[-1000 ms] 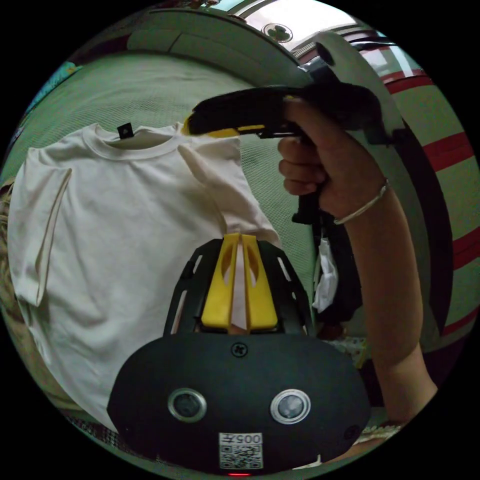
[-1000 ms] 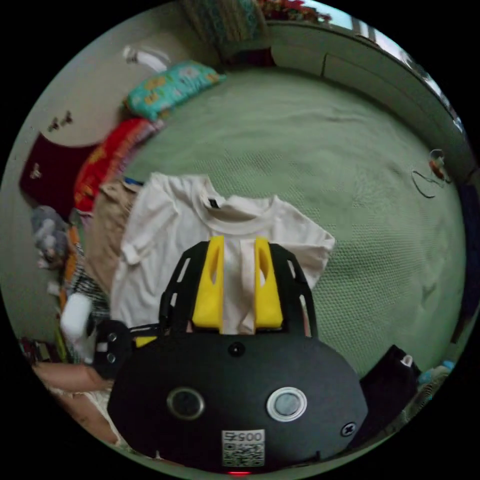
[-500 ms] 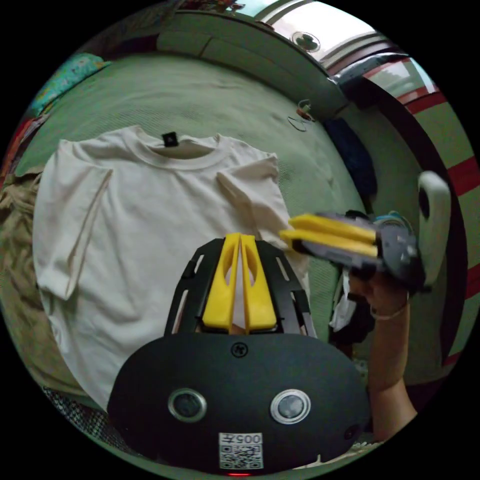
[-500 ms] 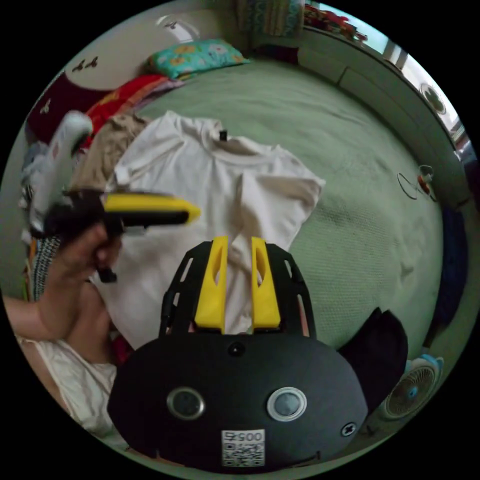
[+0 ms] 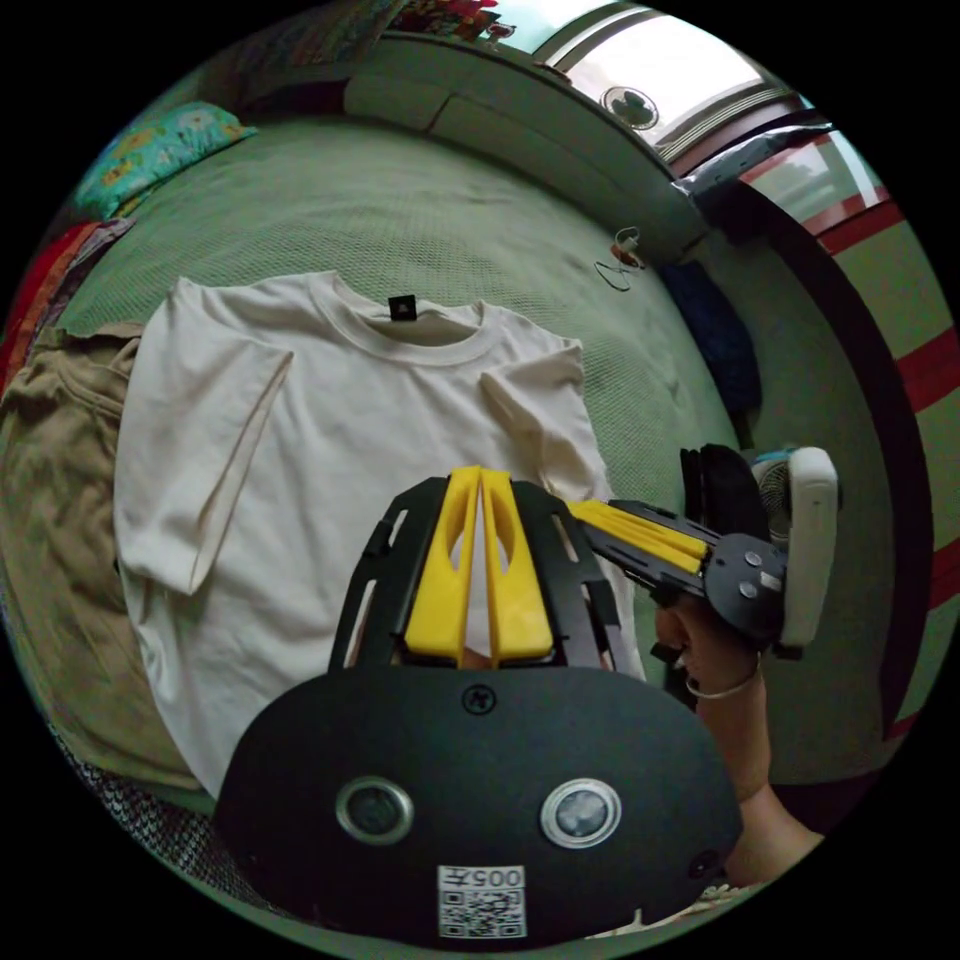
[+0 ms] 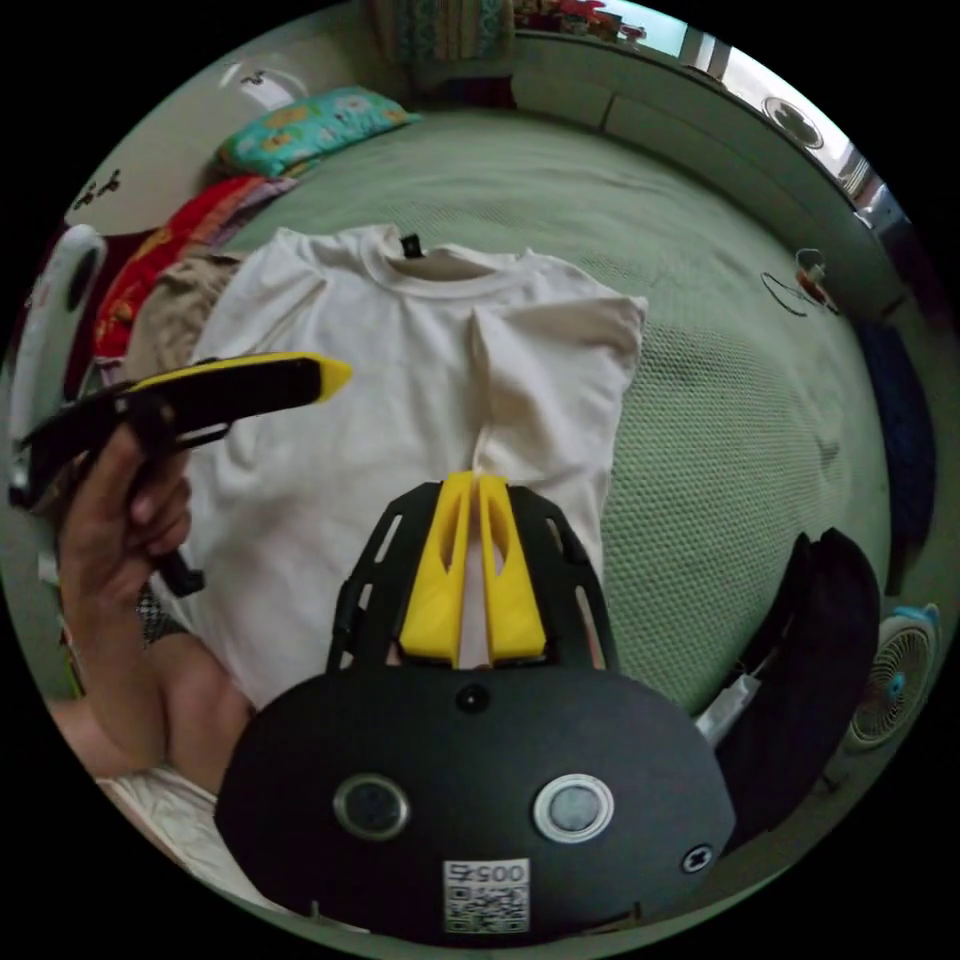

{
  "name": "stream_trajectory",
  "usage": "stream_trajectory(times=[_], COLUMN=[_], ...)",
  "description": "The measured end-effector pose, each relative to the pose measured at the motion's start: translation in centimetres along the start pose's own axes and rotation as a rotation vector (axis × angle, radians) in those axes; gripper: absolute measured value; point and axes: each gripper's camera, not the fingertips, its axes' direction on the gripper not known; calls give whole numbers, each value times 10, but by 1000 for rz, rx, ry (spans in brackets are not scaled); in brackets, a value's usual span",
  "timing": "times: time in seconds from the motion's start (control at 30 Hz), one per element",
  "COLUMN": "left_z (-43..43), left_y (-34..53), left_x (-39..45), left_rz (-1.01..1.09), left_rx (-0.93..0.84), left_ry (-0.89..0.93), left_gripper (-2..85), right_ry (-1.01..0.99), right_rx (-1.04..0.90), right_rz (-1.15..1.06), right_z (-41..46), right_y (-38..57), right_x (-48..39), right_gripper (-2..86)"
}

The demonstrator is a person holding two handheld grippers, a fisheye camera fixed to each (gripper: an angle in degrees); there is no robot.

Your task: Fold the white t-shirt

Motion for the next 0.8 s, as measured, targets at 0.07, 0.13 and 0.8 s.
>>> stream_trajectory(times=[0.07,0.13,0.8], left_z=[-3,-7,-54], left_y=[2,5,35], left_x=[-2,-2,-39], left_rz=[-5,-2,-77], left_rx=[4,6,22], left_ry=[14,4,-186], left_gripper=[-6,-5,6], right_ry=[-38,-52,34], right_rx=[26,28,-29], right_rz=[-9,-26,228], right_z=[-7,-8,36], right_y=[10,16,46], right_x=[-4,-7,-22], right_gripper=[-17,-17,-12])
